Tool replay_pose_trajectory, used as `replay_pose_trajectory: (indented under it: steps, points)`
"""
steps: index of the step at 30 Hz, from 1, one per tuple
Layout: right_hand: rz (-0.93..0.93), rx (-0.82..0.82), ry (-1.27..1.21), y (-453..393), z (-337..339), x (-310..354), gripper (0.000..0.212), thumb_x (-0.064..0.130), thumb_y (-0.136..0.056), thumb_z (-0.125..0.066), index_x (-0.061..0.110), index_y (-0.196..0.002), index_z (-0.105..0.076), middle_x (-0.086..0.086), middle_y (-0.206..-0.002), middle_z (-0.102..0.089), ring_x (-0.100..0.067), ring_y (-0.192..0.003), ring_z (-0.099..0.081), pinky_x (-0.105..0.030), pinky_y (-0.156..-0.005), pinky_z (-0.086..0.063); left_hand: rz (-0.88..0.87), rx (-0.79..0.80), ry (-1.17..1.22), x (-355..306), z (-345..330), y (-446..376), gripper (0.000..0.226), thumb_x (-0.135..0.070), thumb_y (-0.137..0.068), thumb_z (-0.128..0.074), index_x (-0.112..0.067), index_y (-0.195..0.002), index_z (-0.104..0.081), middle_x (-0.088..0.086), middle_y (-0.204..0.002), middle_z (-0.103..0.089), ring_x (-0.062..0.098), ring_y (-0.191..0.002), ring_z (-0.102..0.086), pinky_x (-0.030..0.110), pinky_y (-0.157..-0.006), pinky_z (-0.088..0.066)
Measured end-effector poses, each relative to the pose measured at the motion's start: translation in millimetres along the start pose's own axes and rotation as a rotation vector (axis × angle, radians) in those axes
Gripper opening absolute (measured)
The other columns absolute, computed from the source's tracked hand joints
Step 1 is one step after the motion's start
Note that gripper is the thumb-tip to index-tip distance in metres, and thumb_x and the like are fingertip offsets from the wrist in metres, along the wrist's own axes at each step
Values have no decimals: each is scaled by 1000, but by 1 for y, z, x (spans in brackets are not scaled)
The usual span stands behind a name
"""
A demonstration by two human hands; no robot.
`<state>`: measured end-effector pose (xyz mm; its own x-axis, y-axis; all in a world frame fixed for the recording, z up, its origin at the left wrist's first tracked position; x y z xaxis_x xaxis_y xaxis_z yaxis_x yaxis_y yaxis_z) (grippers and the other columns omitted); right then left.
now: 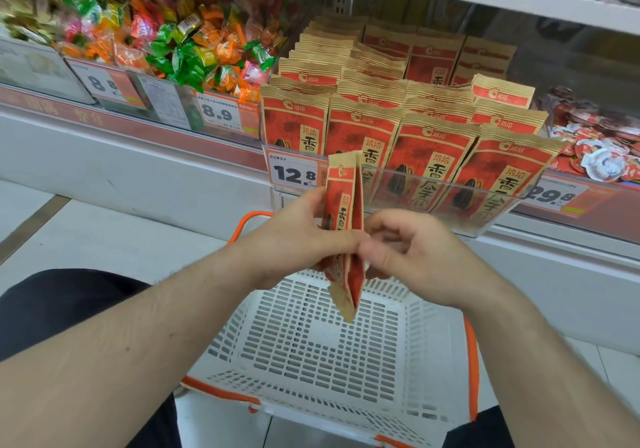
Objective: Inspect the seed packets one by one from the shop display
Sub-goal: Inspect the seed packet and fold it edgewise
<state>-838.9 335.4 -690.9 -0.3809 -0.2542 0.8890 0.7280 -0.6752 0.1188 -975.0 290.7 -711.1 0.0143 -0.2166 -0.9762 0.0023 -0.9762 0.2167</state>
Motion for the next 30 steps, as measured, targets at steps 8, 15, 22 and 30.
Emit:
replay_pose_trajectory:
  steps: [8, 15, 22, 30]
  points:
    - [125, -263, 34, 0, 5, 12, 24, 15, -96, -57, 5, -75, -58, -11, -60, -61, -15, -51, -62, -41, -54, -53, -18, 114, -28, 0, -9, 1, 56, -15, -65, -77, -23, -117, -60, 0, -94, -69, 19, -82, -67, 43, -76, -58]
    - [57, -171, -369, -4, -4, 14, 33, 20, -84, -51, -12, -77, -51, -17, -58, -59, -22, -43, -54, -33, -44, -44, 37, 403, 254, -1, -23, 7, 29, -18, -62, -66, -23, -90, -71, 14, -89, -69, 25, -79, -67, 39, -74, -48]
    - [64, -157, -395, -3, -1, 13, 27, 19, -84, -50, -6, -74, -54, -11, -56, -59, -22, -42, -53, -30, -43, -43, 47, 426, 270, -2, -27, 6, 25, -19, -64, -66, -23, -88, -72, 12, -90, -69, 25, -84, -66, 38, -75, -51]
    - [-16, -24, 27, 4, 1, 12, 34, 33, -89, -67, 9, -65, -62, -7, -61, -65, -25, -55, -65, -31, -53, -50, 90, 69, 156, 1, -2, -2, 35, -12, -64, -68, -12, -98, -60, 7, -88, -62, 24, -76, -65, 46, -73, -57]
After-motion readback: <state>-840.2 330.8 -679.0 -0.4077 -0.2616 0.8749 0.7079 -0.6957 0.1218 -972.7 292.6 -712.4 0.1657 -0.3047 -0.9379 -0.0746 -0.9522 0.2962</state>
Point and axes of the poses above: each hand's wrist, its own y-axis away from the middle knuckle, its own z-axis out of the back of the hand, x = y × z, the point moved 6 cm from there along -y, towards the middle knuckle
